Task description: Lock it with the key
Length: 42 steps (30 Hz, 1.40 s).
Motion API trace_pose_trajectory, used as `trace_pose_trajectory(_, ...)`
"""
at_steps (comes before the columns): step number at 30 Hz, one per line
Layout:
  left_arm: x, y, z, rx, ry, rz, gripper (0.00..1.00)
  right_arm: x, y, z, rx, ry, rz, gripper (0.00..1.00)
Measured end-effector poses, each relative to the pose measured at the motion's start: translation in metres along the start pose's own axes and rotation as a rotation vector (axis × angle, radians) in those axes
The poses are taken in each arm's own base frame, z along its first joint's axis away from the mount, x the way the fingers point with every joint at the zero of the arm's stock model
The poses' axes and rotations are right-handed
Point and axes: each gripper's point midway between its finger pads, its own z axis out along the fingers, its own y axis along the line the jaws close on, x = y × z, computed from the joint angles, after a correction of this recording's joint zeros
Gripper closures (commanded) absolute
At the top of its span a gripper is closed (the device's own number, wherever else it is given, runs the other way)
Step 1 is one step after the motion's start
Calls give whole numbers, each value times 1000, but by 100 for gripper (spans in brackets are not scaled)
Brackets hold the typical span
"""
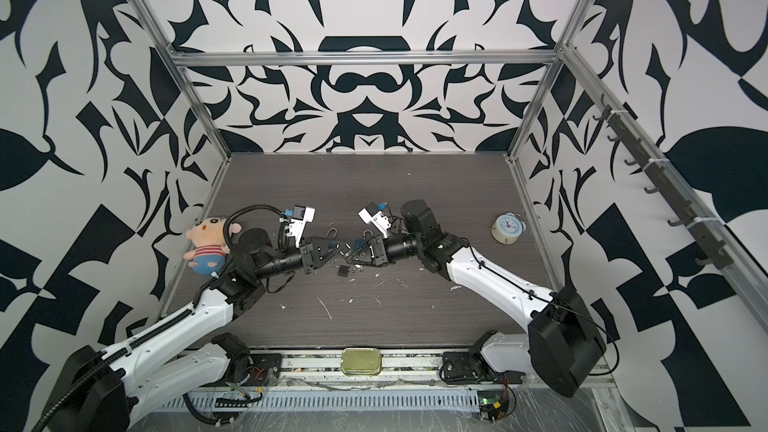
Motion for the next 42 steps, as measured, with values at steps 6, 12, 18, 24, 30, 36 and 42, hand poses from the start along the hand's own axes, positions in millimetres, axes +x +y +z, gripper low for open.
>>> trace_pose_trajectory(6, 1, 5, -3, -24, -19, -15, 100, -1, -3, 4, -17, 12, 17, 100)
trace_pose_trajectory(12, 1, 6, -5, -32, -34, -20, 100, -3, -3, 6, -25, 14, 22, 100)
trace_pose_trajectory(18, 2, 11, -6, -55, -58, -44, 100, -5, -7, 9, -30, 30, 40, 100)
trace_pose_trajectory(24, 6, 21, -6, -91, -91, -90, 100, -6, -17, 14, -19, 46, 64, 100)
trace_pose_trajectory(30, 2, 16, -9, -89, -109, -88, 100, -9, -12, 16, 7, 53, 21, 100)
trace_pose_trajectory(36, 4, 16, -8, -104, -93, -78, 100, -8, -13, 16, 32, 61, 8, 100)
trace_pose_trajectory(42, 7, 19, -5, -110, -82, -78, 100, -7, -17, 16, 51, 60, 23, 100)
